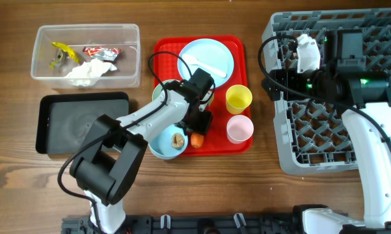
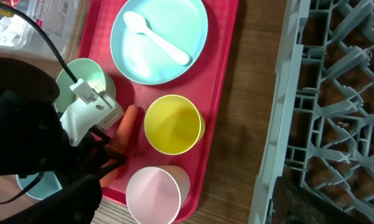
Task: Sort waste into correct bins and load items into the dishwasher rack
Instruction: 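Grasp the carrot with left gripper and place it on black tray, then grasp the blue bowl with left gripper and tip its scrap onto black tray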
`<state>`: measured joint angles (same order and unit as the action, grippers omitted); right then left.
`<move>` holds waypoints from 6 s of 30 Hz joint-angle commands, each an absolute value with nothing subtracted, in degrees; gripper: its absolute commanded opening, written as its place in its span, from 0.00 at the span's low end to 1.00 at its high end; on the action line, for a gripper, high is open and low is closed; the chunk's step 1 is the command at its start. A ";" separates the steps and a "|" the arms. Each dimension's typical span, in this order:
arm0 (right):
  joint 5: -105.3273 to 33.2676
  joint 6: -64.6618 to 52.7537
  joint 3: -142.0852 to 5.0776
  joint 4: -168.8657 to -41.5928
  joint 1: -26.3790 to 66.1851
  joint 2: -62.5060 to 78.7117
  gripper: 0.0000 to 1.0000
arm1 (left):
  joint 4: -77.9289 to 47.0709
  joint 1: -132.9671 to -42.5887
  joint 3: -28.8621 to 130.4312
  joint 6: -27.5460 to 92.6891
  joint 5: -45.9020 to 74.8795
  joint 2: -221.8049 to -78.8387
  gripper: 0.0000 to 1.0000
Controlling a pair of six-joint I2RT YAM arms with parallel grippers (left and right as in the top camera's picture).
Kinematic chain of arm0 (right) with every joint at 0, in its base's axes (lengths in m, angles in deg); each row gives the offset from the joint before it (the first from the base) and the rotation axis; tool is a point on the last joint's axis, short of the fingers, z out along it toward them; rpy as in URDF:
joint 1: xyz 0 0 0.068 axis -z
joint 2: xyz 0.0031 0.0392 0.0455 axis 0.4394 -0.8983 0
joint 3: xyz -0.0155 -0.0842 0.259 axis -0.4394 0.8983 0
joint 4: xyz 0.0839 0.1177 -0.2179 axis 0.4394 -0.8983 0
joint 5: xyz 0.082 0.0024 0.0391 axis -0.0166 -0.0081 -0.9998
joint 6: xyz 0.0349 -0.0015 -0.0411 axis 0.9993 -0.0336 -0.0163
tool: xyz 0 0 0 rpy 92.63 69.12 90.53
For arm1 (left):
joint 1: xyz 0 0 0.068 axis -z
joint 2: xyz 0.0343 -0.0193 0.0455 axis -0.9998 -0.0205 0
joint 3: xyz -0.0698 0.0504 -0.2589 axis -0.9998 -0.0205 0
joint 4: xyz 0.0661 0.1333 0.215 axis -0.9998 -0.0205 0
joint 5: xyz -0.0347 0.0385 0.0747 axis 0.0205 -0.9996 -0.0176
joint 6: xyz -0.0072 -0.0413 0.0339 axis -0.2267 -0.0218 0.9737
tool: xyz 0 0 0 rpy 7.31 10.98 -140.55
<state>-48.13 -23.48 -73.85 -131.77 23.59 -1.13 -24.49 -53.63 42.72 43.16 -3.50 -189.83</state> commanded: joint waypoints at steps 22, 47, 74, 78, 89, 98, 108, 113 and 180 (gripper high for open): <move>-47.32 -22.81 -74.77 -131.25 23.39 -1.55 0.90 | -23.92 -53.56 49.01 42.79 1.66 -190.02 0.04; -47.32 -22.85 -74.77 -130.18 23.39 -1.55 0.93 | -61.16 -91.59 67.92 42.81 -11.24 -182.75 0.04; -47.32 -22.87 -74.77 -129.46 23.39 -1.55 0.97 | -35.92 -118.13 39.75 30.29 -0.61 -182.22 0.64; -47.32 -22.85 -74.77 -129.46 23.39 -1.55 0.98 | -43.99 -116.99 50.72 33.98 1.05 -178.68 0.69; -47.34 -22.67 -74.77 -128.47 23.39 -1.55 0.98 | -48.95 -81.58 55.88 47.66 4.33 -169.04 0.71; -47.34 -22.70 -74.77 -128.78 23.39 -1.55 0.98 | -48.14 -53.43 55.88 47.62 -2.78 -185.52 0.63; -47.32 -22.83 -74.77 -129.06 23.39 -1.55 0.98 | -49.47 -50.48 55.90 43.71 -9.20 -193.65 0.49; -47.32 -22.78 -74.77 -129.04 23.39 -1.55 0.98 | -49.62 -50.48 55.88 39.31 -13.66 -193.65 0.43; -45.61 -22.72 -74.77 -129.11 23.39 -1.55 0.98 | -49.32 -125.05 36.69 86.90 67.91 -178.88 0.04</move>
